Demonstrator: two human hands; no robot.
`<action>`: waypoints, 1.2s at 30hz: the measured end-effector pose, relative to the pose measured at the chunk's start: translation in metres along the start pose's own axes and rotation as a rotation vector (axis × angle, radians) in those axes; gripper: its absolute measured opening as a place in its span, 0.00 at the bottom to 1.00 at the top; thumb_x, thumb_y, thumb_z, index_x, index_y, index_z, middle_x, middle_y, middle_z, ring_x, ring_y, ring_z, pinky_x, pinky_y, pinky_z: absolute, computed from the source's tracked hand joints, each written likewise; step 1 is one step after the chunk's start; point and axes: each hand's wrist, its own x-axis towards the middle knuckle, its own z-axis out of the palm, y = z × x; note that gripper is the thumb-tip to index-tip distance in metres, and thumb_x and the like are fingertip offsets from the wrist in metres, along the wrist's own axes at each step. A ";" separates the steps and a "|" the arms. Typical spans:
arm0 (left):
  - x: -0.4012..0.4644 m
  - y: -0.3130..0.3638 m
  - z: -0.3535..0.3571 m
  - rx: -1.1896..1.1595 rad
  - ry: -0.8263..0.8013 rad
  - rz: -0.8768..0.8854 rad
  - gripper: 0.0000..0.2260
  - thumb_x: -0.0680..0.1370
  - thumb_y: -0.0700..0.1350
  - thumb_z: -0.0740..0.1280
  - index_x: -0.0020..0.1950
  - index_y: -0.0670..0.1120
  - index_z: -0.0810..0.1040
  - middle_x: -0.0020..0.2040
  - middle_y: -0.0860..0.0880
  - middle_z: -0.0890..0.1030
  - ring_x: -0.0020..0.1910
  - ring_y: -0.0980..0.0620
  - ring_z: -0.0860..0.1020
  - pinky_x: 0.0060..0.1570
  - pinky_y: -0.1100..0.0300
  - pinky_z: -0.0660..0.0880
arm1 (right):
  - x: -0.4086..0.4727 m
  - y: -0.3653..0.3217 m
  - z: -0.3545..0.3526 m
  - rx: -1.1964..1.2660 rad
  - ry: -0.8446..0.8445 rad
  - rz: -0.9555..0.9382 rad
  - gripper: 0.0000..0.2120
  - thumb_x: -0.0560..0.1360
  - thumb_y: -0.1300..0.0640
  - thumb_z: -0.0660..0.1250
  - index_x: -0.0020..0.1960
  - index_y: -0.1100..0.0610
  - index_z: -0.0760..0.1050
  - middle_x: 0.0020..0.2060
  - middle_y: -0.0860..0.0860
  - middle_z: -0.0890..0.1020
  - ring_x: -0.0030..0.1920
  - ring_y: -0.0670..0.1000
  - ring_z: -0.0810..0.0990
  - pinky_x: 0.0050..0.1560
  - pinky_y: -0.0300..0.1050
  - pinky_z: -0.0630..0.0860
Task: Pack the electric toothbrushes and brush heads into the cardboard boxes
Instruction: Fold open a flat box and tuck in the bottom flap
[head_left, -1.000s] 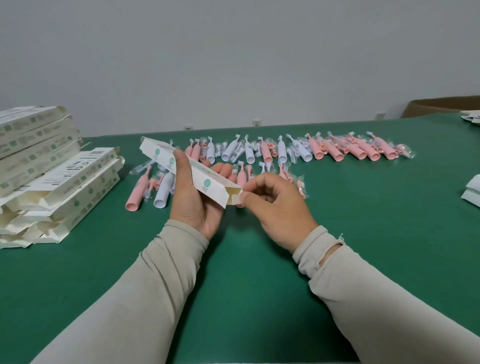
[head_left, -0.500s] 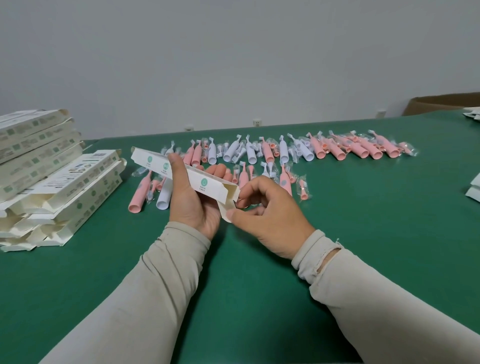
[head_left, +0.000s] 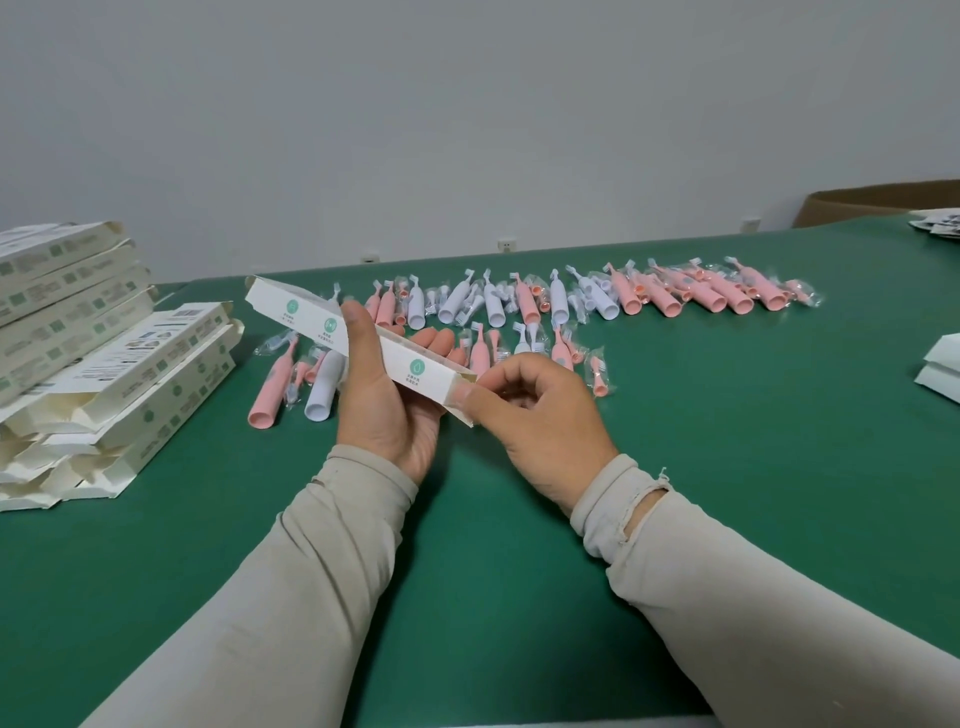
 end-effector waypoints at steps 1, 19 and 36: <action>0.000 -0.001 0.000 0.009 -0.026 0.003 0.34 0.78 0.67 0.60 0.76 0.47 0.68 0.48 0.48 0.86 0.50 0.50 0.85 0.46 0.53 0.81 | 0.000 0.000 0.001 0.012 0.006 0.002 0.06 0.70 0.57 0.76 0.38 0.54 0.80 0.34 0.45 0.83 0.34 0.42 0.78 0.39 0.35 0.75; -0.009 -0.012 0.004 -0.051 -0.200 -0.070 0.24 0.79 0.57 0.66 0.74 0.53 0.69 0.42 0.46 0.85 0.44 0.48 0.84 0.60 0.36 0.75 | -0.002 -0.002 -0.005 -0.398 -0.156 -0.305 0.11 0.73 0.58 0.73 0.51 0.49 0.74 0.50 0.35 0.78 0.49 0.38 0.77 0.48 0.27 0.70; -0.016 -0.010 0.011 -0.076 -0.165 -0.114 0.32 0.71 0.56 0.71 0.74 0.54 0.68 0.49 0.39 0.78 0.44 0.46 0.84 0.52 0.47 0.81 | 0.005 0.002 -0.011 -0.397 0.033 -0.358 0.06 0.74 0.55 0.73 0.51 0.49 0.85 0.45 0.39 0.78 0.48 0.40 0.77 0.49 0.33 0.72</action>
